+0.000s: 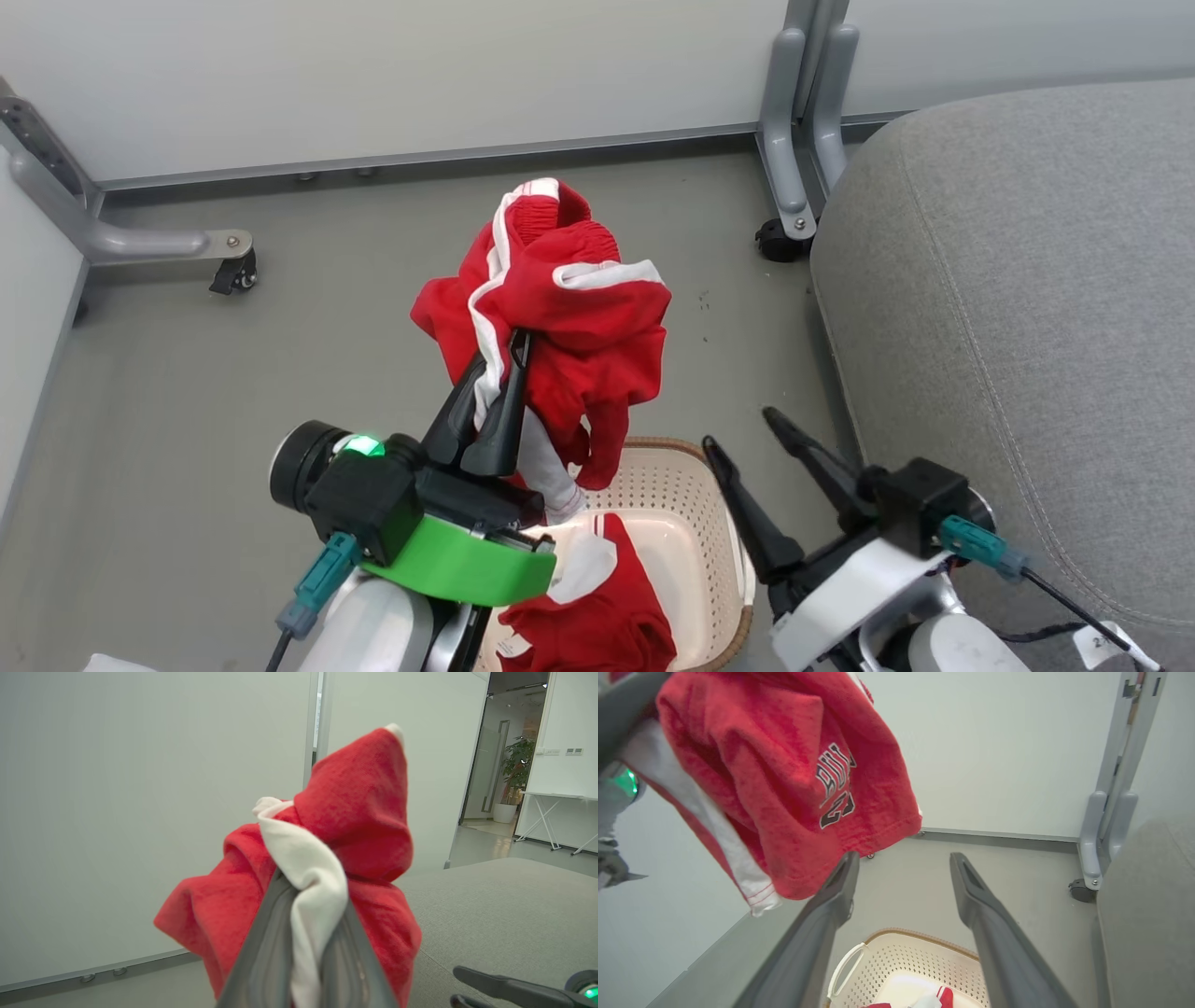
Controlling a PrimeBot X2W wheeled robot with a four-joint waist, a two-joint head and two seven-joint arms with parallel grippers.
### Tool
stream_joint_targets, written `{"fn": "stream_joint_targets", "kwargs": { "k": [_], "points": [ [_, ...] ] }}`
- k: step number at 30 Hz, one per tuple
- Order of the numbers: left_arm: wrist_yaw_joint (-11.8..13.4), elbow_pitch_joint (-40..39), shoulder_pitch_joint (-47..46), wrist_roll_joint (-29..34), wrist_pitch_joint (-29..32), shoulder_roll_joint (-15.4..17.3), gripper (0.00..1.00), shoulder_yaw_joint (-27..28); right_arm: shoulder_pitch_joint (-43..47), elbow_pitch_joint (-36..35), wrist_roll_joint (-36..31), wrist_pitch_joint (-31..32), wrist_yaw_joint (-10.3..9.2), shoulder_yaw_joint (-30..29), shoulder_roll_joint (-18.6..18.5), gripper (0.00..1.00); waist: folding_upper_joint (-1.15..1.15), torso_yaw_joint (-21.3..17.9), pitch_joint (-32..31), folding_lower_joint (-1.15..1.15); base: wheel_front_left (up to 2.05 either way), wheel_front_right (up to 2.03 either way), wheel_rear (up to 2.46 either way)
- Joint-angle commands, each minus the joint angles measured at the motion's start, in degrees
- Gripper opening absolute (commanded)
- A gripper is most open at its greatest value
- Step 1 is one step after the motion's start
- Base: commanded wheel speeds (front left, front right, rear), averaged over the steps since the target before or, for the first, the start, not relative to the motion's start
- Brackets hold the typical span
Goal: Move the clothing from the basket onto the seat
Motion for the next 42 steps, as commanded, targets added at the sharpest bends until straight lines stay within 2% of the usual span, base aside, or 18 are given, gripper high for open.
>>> {"fn": "stream_joint_targets", "kwargs": {
  "k": [1, 12, 17, 26, 27, 28, 29, 42],
  "points": [
    [-0.3, 0.0, -0.4, 0.2, 0.0, -0.2, 0.00, -0.1, -1.6, 0.5, 1.6, 0.2, 0.00, 1.9, -0.5, 1.00, 0.00, 0.2, 0.2, 0.00, 0.00, 0.00, 0.00],
    [-1.2, 1.4, -1.9, 0.1, 0.0, -0.7, 0.00, -1.9, -14.5, 7.4, 11.7, -2.3, 0.00, 19.4, -2.9, 1.00, 0.00, 1.9, 0.4, 0.00, 0.00, 0.00, 0.00],
    [-1.1, 1.8, -2.2, 0.0, 0.0, -0.8, 0.00, -2.3, -19.4, 10.8, 14.1, -4.0, 0.00, 24.1, -2.7, 1.00, 0.00, 2.5, 0.7, 0.00, 0.00, 0.00, 0.00],
    [-1.0, 2.2, -2.2, -0.3, 0.0, -0.9, 0.00, -2.9, -26.1, 16.8, 17.0, -7.0, 0.00, 30.1, 0.2, 1.00, 0.00, 3.0, 0.5, 0.00, 0.00, 0.00, 0.00],
    [-1.0, 2.2, -2.2, -0.4, 0.0, -0.9, 0.00, -3.0, -26.5, 17.3, 17.2, -7.4, 0.00, 30.4, 0.5, 0.67, 0.00, 3.0, 0.5, 0.00, 0.00, 0.00, 0.00],
    [-0.9, 2.3, -2.2, -0.4, 0.0, -0.9, 0.00, -3.0, -27.0, 17.9, 17.6, -7.7, 0.00, 30.7, 0.7, 0.25, 0.00, 3.1, 0.5, 0.00, 0.00, 0.00, 0.00],
    [-0.9, 2.3, -2.2, -0.5, 0.0, -0.9, 0.00, -3.1, -27.3, 18.5, 17.8, -8.0, 0.00, 30.9, 0.8, 0.00, 0.00, 3.1, 0.5, 0.00, 0.00, 0.00, 0.00],
    [-0.4, 2.5, -1.9, -1.2, 0.0, -1.0, 0.00, -3.3, -29.7, 21.9, 20.2, -9.7, 0.00, 33.5, 1.0, 0.00, 0.00, 3.0, 0.0, 0.00, 0.00, 0.00, 0.00]
  ]
}}
